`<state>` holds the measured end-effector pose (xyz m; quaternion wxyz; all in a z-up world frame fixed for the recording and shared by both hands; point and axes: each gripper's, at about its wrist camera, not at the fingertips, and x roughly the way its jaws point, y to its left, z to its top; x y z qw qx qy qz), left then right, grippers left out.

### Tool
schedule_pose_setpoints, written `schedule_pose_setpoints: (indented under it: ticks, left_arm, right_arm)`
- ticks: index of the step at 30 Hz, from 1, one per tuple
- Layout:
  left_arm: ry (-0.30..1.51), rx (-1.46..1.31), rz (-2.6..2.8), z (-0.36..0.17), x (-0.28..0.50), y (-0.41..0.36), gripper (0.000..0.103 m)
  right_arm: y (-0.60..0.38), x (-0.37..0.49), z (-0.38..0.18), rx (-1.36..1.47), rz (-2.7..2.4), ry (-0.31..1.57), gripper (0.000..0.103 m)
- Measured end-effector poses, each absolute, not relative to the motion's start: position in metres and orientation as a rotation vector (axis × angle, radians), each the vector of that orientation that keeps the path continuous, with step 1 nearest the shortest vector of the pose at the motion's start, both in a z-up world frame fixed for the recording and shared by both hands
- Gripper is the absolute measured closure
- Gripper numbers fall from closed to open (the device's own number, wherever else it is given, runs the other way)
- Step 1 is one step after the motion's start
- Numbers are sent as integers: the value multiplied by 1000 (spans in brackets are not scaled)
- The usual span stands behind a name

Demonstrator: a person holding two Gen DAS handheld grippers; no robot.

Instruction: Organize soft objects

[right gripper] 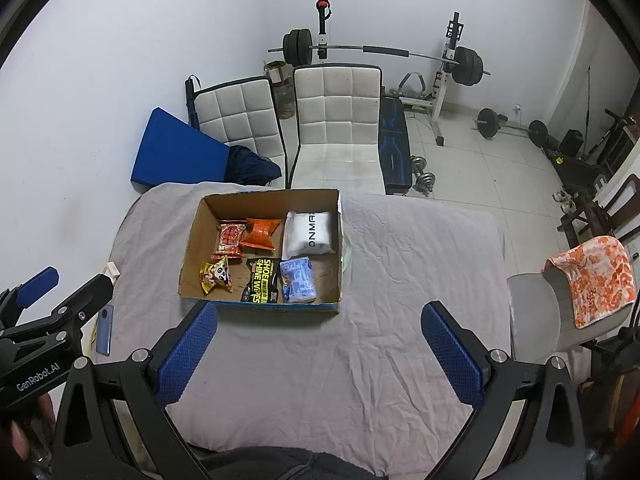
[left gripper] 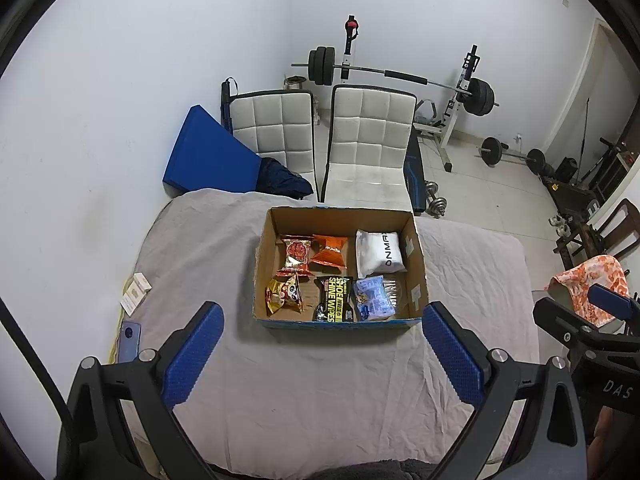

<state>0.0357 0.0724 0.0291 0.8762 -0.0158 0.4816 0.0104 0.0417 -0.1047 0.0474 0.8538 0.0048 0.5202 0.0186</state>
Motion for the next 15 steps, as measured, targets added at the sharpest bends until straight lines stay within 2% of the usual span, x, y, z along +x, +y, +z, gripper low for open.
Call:
schedule_pose_setpoints:
  ticks: [15]
  left_arm:
    - [990, -41, 17, 34, 33, 71, 1]
  right_arm:
    - [-105, 41, 45, 27, 14, 1091, 0]
